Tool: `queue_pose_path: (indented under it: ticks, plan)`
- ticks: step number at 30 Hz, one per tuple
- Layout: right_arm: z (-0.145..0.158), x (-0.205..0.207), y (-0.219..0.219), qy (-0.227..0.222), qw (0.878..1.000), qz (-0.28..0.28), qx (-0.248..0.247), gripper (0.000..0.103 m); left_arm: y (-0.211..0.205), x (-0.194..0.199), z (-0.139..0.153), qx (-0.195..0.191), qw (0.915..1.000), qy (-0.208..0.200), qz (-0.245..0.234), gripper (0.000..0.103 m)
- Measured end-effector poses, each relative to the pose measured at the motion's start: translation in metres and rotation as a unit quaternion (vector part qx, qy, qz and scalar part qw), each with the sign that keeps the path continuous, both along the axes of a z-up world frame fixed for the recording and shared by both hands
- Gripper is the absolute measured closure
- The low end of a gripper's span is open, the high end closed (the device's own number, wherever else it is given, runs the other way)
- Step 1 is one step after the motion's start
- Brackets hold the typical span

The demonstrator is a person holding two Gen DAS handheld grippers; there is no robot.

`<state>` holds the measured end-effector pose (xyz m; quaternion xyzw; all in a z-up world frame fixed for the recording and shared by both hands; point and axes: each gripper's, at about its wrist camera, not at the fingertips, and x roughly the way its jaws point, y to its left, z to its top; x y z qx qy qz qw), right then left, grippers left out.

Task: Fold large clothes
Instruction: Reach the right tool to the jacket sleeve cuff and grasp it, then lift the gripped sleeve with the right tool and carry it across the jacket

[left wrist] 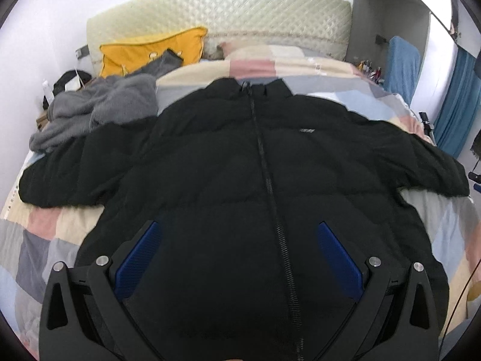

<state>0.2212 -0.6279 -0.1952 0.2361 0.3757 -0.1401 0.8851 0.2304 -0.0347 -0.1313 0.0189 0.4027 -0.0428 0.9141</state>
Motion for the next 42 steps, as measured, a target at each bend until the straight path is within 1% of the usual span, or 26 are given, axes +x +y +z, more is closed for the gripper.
queue_pose_path:
  ticks: [2, 3, 4, 6, 7, 9, 11, 12, 13, 14, 16, 17, 19, 22, 25, 26, 28, 30, 32, 34, 37, 38, 40, 41, 42]
  plan:
    - [-0.011, 0.003, -0.009, -0.017, 0.999, -0.015, 0.045, 0.026, 0.001, 0.003, -0.004, 0.001, 1.0, 0.001, 0.009, 0.0]
    - [-0.017, 0.004, -0.013, -0.031, 0.997, -0.021, 0.073, 0.034, 0.003, 0.003, -0.004, 0.002, 0.9998, -0.004, 0.017, 0.0]
    - [-0.02, 0.006, -0.017, -0.044, 0.995, -0.027, 0.091, 0.038, 0.004, 0.003, -0.004, 0.003, 0.9997, -0.01, 0.022, 0.0]
    - [-0.023, 0.005, -0.022, -0.071, 0.989, -0.046, 0.121, 0.038, 0.008, 0.003, 0.0, -0.005, 0.9994, -0.022, 0.028, 0.0]
    - [-0.025, 0.007, -0.024, -0.076, 0.987, -0.053, 0.13, 0.038, 0.009, 0.004, 0.002, -0.01, 0.9991, -0.028, 0.029, 0.0]
    - [-0.031, 0.008, -0.031, -0.074, 0.982, -0.082, 0.152, 0.038, 0.01, 0.003, 0.006, -0.012, 0.9984, -0.042, 0.035, 0.0]
    - [-0.036, 0.011, -0.039, -0.072, 0.978, -0.097, 0.167, 0.038, 0.009, 0.003, 0.009, -0.015, 0.9979, -0.048, 0.04, 0.0]
    - [-0.036, 0.01, -0.042, -0.069, 0.978, -0.107, 0.168, 0.038, 0.009, 0.004, 0.009, -0.021, 0.9979, -0.047, 0.038, 0.0]
    - [-0.033, 0.003, -0.044, -0.065, 0.975, -0.142, 0.159, 0.038, 0.008, 0.005, 0.01, -0.032, 0.9979, -0.047, 0.033, 0.0]
    - [-0.03, -0.004, -0.045, -0.072, 0.971, -0.163, 0.158, 0.037, 0.008, 0.006, 0.01, -0.039, 0.9976, -0.048, 0.031, 0.0]
    - [-0.028, -0.016, -0.046, -0.076, 0.965, -0.189, 0.165, 0.036, 0.005, 0.007, 0.011, -0.044, 0.9973, -0.052, 0.028, 0.0]
    - [-0.029, -0.02, -0.047, -0.076, 0.963, -0.196, 0.168, 0.035, 0.004, 0.008, 0.012, -0.042, 0.9973, -0.053, 0.028, 0.0]
    - [-0.033, -0.022, -0.049, -0.072, 0.963, -0.194, 0.172, 0.036, 0.003, 0.01, 0.01, -0.04, 0.9975, -0.051, 0.028, 0.0]
    - [-0.034, -0.031, -0.052, -0.083, 0.957, -0.211, 0.18, 0.036, 0.004, 0.011, 0.005, -0.039, 0.9979, -0.042, 0.032, 0.0]
    - [-0.027, -0.041, -0.049, -0.081, 0.957, -0.236, 0.149, 0.035, 0.006, 0.011, 0.001, -0.036, 0.9981, -0.036, 0.034, 0.0]
    - [-0.027, -0.047, -0.049, -0.08, 0.954, -0.249, 0.144, 0.034, 0.007, 0.011, 0.0, -0.036, 0.9981, -0.035, 0.035, 0.0]
    - [-0.037, -0.049, -0.056, -0.089, 0.953, -0.24, 0.161, 0.034, 0.008, 0.011, -0.001, -0.038, 0.9981, -0.033, 0.035, 0.0]
    - [-0.044, -0.043, -0.06, -0.091, 0.954, -0.222, 0.18, 0.03, 0.009, 0.012, -0.004, -0.037, 0.9983, -0.03, 0.035, 0.0]
    - [-0.046, -0.035, -0.066, -0.094, 0.955, -0.213, 0.183, 0.03, 0.009, 0.014, -0.008, -0.035, 0.9985, -0.024, 0.035, 0.0]
    - [-0.048, -0.025, -0.072, -0.099, 0.953, -0.212, 0.193, 0.029, 0.009, 0.014, -0.01, -0.034, 0.9986, -0.021, 0.035, 0.0]
    - [-0.05, -0.005, -0.079, -0.102, 0.955, -0.203, 0.19, 0.03, 0.01, 0.013, -0.015, -0.028, 0.9989, -0.012, 0.037, 0.0]
    - [-0.049, 0.002, -0.082, -0.106, 0.954, -0.203, 0.192, 0.033, 0.01, 0.013, -0.016, -0.027, 0.999, -0.011, 0.035, 0.0]
    - [-0.045, 0.014, -0.084, -0.117, 0.955, -0.194, 0.189, 0.047, 0.01, 0.01, -0.016, -0.02, 0.999, -0.025, 0.032, 0.0]
    - [-0.042, 0.018, -0.085, -0.117, 0.956, -0.194, 0.186, 0.062, 0.011, 0.009, -0.016, -0.013, 0.9989, -0.029, 0.034, 0.0]
    - [-0.04, 0.021, -0.086, -0.115, 0.957, -0.195, 0.183, 0.073, 0.011, 0.009, -0.015, -0.01, 0.9989, -0.031, 0.033, 0.0]
